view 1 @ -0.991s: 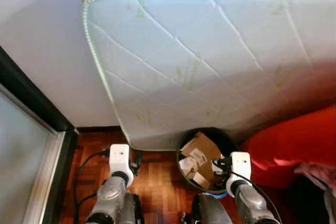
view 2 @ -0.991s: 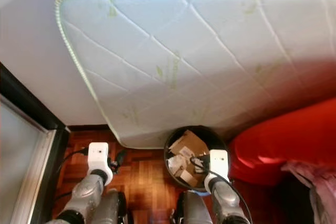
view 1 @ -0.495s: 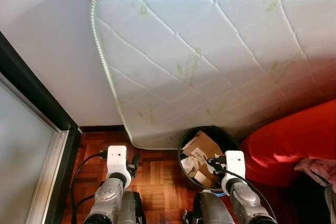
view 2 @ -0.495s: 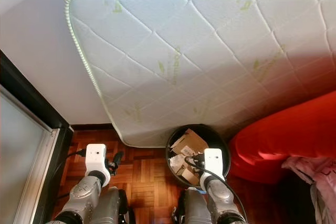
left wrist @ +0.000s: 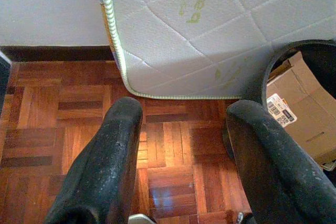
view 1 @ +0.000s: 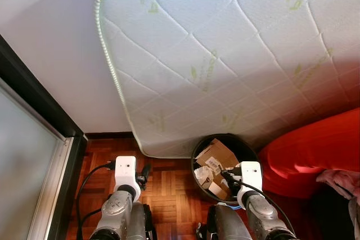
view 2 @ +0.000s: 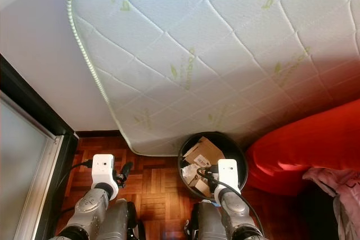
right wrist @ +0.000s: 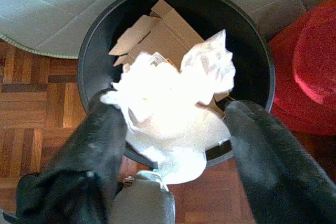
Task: Clean up the room
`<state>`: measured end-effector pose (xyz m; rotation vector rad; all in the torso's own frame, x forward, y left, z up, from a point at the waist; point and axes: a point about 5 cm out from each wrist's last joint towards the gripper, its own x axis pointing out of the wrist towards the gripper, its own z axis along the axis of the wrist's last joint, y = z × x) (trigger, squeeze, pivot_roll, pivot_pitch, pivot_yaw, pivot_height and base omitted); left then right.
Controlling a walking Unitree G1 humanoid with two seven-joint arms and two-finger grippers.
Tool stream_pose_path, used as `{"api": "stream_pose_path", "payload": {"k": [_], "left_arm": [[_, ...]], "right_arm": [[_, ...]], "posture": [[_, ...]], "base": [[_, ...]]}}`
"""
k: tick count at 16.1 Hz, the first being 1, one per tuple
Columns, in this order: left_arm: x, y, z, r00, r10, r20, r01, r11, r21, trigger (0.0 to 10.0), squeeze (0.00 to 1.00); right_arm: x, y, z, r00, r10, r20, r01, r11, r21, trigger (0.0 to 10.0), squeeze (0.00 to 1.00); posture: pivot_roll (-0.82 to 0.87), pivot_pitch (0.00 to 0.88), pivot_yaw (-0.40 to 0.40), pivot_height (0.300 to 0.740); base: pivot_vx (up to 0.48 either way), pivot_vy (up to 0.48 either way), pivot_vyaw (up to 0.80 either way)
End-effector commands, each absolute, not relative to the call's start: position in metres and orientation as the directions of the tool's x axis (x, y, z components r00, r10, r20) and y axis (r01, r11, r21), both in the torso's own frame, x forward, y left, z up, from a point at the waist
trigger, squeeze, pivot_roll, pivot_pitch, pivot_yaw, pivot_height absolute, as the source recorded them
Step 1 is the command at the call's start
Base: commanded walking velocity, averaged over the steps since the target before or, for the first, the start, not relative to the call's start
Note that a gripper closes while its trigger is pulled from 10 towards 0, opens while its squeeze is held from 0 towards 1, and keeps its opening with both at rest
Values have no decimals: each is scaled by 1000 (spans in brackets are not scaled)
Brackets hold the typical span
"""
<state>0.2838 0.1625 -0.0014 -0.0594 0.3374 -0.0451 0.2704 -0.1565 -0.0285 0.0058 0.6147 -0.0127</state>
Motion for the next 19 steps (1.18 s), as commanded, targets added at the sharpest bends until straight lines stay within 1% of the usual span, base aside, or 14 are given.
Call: {"api": "stream_pose_path", "payload": {"k": [1,5,7,8,9,10,12,14,15,16,17,19], "left_arm": [[277,161,-10,926,-62,-374,34,996,-83,10000,0],[277,161,-10,924,-61,-378,32,996,-83,10000,0],[276,161,-11,923,-61,-379,31,996,-84,10000,0],[276,161,-11,923,-61,-379,31,996,-84,10000,0],[276,161,-11,923,-61,-379,31,996,-84,10000,0],[276,161,-11,923,-61,-379,31,996,-85,10000,0],[276,161,-11,923,-62,-380,32,996,-85,10000,0],[277,161,-11,923,-62,-380,32,996,-84,10000,0],[277,161,-11,923,-62,-380,32,996,-84,10000,0],[277,161,-11,923,-62,-381,32,996,-83,10000,0],[277,161,-11,923,-62,-381,32,996,-83,10000,0],[277,160,-11,922,-63,-381,33,996,-83,10000,0]], "right_arm": [[264,-158,-34,794,-15,-607,16,1000,-4,10000,1000],[262,-158,-36,783,-14,-622,7,1000,-14,10000,1000],[257,-159,-41,751,-26,-660,-3,999,-43,10000,1000],[256,-159,-42,744,-22,-668,-9,999,-43,10000,192],[255,-158,-43,740,-11,-673,-20,999,-38,10000,0],[256,-153,-43,741,14,-671,-40,999,-23,10000,0],[255,-152,-44,730,5,-684,-40,999,-35,10000,0],[253,-150,-46,720,24,-693,-38,999,-5,10000,0],[253,-148,-46,722,37,-691,-16,999,36,10000,408],[253,-148,-46,718,38,-695,5,998,60,10000,1000],[252,-148,-46,717,35,-696,7,998,58,10000,1000],[255,-151,-44,734,13,-680,77,992,102,10000,1000]], "posture": [[-61,212,-40,648],[-61,213,-41,648],[-60,216,-43,648],[-60,216,-43,648],[-60,217,-43,648],[-60,218,-43,648],[-60,219,-43,648],[-59,219,-42,648],[-59,219,-42,648],[-59,219,-42,648],[-59,219,-42,648],[-58,219,-41,648]], "base": [[0,0,0],[0,0,0],[0,0,0],[0,0,0],[0,0,0],[0,0,0],[0,0,0],[0,0,0],[0,0,0],[0,0,0],[0,0,0],[0,0,0]]}}
